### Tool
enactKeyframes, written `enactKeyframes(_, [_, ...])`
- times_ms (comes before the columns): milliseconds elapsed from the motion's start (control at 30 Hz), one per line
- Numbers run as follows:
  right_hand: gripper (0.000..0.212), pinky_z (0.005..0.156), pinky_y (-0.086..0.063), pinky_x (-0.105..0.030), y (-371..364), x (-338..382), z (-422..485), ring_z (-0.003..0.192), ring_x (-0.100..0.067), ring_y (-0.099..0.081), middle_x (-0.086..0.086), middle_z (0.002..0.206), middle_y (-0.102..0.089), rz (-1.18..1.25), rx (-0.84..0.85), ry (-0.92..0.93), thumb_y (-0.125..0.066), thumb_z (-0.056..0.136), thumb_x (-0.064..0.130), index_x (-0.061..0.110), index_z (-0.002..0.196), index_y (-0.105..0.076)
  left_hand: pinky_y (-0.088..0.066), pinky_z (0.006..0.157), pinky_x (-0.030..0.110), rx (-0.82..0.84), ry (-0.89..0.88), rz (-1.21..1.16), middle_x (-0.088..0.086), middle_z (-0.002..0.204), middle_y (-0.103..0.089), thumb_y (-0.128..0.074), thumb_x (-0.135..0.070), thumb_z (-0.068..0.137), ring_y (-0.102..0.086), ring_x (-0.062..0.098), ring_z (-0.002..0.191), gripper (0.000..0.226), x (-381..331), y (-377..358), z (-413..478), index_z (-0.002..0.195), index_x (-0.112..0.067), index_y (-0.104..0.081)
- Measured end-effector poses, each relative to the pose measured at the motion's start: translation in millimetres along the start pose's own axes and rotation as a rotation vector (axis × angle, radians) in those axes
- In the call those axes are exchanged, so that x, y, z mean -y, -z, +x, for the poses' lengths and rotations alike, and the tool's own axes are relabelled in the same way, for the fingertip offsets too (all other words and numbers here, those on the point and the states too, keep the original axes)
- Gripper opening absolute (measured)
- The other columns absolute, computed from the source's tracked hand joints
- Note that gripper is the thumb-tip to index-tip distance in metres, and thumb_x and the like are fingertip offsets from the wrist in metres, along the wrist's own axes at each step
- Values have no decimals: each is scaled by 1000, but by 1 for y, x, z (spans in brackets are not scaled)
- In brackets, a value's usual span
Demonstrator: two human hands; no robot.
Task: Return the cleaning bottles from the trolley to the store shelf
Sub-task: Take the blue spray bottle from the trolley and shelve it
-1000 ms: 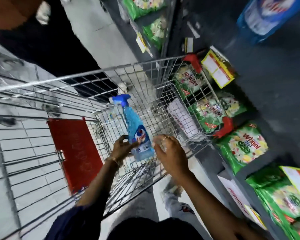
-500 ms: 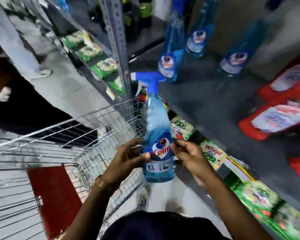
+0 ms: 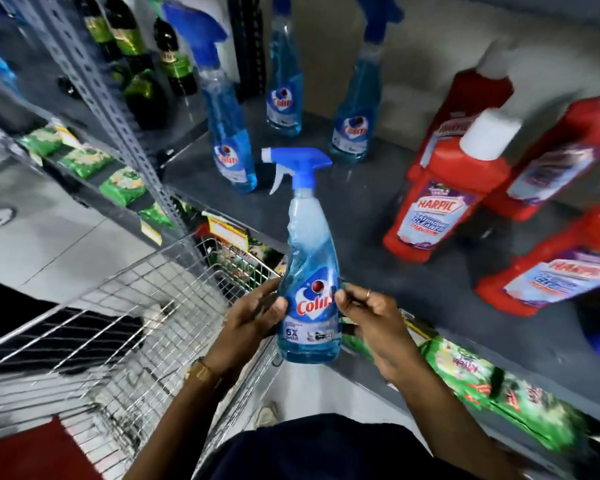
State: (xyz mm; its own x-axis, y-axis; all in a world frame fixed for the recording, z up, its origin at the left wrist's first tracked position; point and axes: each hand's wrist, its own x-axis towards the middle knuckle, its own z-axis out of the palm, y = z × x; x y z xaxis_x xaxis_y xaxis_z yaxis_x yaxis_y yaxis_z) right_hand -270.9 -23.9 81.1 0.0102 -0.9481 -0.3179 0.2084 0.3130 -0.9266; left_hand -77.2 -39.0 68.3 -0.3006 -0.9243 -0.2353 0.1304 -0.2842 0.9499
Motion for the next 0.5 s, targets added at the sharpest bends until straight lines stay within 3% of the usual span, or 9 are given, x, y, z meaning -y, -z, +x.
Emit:
enactKeyframes(100, [14, 66, -58, -24, -3, 9, 16, 78, -12, -71, 3, 83, -78, 25, -55, 79, -59, 88, 9, 14, 90, -72, -55, 79, 22, -4, -89, -3, -5, 115, -71, -63, -27, 83, -66, 11, 104, 47, -12, -1, 22, 128, -16, -53])
enactKeyframes(200, [17, 69, -58, -24, -11, 26, 46, 81, -11, -69, 3, 85, -76, 2, -99, 214, -57, 89, 4, 6, 101, -69, -50, 86, 15, -6, -207, 80, -16, 114, -69, -57, -35, 83, -63, 2, 107, 33, -38, 0, 59, 116, -29, -57])
enactKeyframes(300, [14, 66, -55, -21, -16, 39, 87, 78, -4, -65, 9, 82, -74, -46, -193, 313, -60, 89, 8, 14, 97, -71, -50, 88, 16, 29, -270, 76, -15, 113, -69, -48, -21, 92, -62, 2, 108, 27, -59, 1, 104, 117, -28, -55])
enactKeyframes(367, [12, 81, -56, -34, -18, 42, 112, 88, -9, -66, 4, 92, -75, -86, -271, 377, -66, 84, 22, 24, 94, -72, -51, 87, 16, 46, -287, 92, -8, 115, -66, -43, -13, 94, -63, 2, 105, 30, -64, 4, 131, 121, -24, -51])
enactKeyframes(433, [27, 92, -53, -50, -17, 39, 131, 99, -19, -66, -8, 104, -73, -107, -299, 405, -68, 77, 40, 29, 101, -72, -52, 87, 17, 59, -296, 94, 0, 118, -62, -45, -14, 93, -63, 1, 102, 31, -63, 6, 152, 123, -20, -48])
enactKeyframes(500, [42, 94, -50, -57, -17, 36, 144, 103, -25, -65, -14, 111, -71, -118, -348, 417, -69, 78, 44, 21, 113, -68, -52, 95, 23, 57, -288, 81, 6, 122, -59, -46, -14, 94, -60, 8, 107, 29, -60, 7, 167, 122, -23, -48])
